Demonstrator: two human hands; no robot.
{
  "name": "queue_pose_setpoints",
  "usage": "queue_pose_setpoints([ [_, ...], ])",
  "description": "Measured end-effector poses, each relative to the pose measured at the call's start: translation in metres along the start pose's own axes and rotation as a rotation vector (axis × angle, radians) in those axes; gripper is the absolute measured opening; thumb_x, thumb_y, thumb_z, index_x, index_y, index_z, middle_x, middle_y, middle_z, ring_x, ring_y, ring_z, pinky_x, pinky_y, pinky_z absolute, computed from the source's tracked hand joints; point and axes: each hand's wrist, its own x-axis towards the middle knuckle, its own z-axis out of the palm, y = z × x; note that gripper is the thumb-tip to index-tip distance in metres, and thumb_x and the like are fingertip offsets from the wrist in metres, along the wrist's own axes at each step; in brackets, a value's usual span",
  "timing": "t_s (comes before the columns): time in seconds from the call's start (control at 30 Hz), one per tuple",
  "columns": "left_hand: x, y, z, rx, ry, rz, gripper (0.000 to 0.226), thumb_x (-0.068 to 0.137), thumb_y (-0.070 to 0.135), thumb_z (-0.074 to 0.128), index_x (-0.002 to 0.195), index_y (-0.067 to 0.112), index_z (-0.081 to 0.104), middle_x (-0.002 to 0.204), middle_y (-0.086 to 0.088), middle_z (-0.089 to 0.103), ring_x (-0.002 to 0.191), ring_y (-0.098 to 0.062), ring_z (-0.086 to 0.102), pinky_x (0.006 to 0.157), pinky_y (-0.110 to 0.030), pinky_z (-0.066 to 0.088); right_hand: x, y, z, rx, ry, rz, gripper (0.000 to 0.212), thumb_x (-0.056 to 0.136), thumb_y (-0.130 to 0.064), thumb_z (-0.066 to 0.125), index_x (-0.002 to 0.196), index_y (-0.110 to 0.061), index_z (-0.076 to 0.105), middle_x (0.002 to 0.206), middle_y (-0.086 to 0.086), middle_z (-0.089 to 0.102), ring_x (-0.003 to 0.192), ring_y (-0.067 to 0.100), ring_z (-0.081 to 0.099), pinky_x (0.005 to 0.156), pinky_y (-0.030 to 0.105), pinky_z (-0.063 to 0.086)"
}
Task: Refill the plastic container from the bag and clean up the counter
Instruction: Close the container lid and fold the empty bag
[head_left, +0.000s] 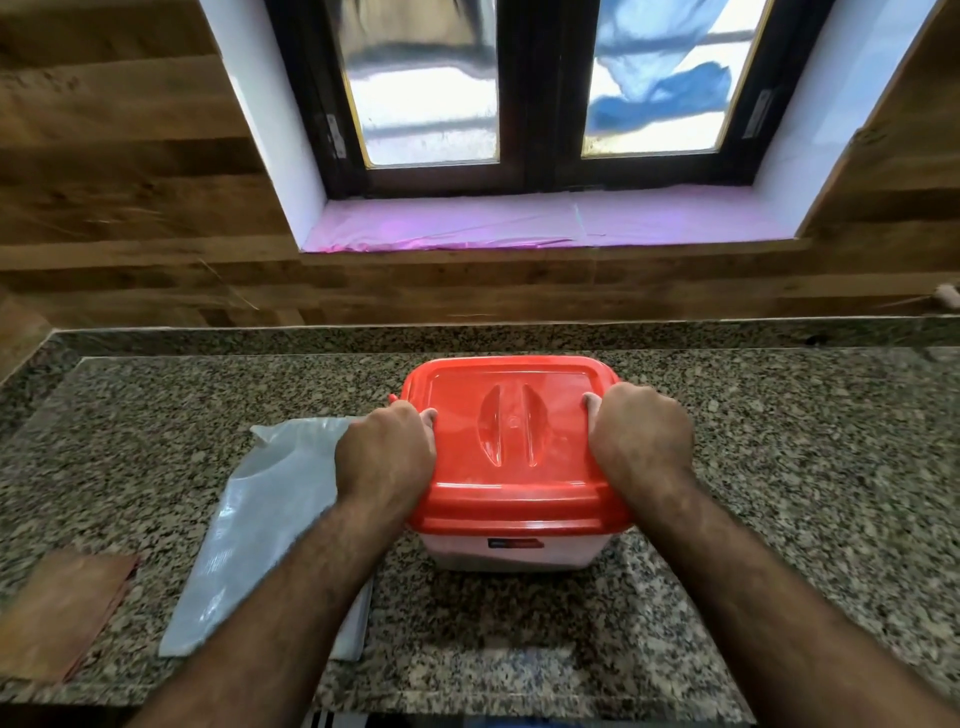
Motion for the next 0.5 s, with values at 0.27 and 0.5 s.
queue_pose_setpoints([
  [0.27,-0.038,-0.008,0.035,-0.494,0.074,0.337,0.079,0.097,0.066,0.05,0.156,0.014,0.058,0.161,-0.007,0.056,0.156,-0.023,0.042,0.129,-0.047,0.033,-0.037,0.004,0.029,0.407,-0.004,-0.172,0.077,0.101,-0.063,0.034,0.161,-0.017,0.045,0.173,0.006,0.034,0.162,0.028,0.027,0.132,0.045,0.019],
  [0.5,-0.022,-0.003,0.042,-0.543,0.145,0.314,0.077,0.092,0.062,0.057,0.149,0.01,0.065,0.156,-0.009,0.061,0.152,-0.026,0.048,0.127,-0.051,0.038,-0.021,0.001,0.033,0.484,0.07,-0.125,0.066,0.098,-0.053,0.048,0.147,-0.011,0.063,0.161,0.008,0.052,0.156,0.028,0.039,0.128,0.043,0.029],
])
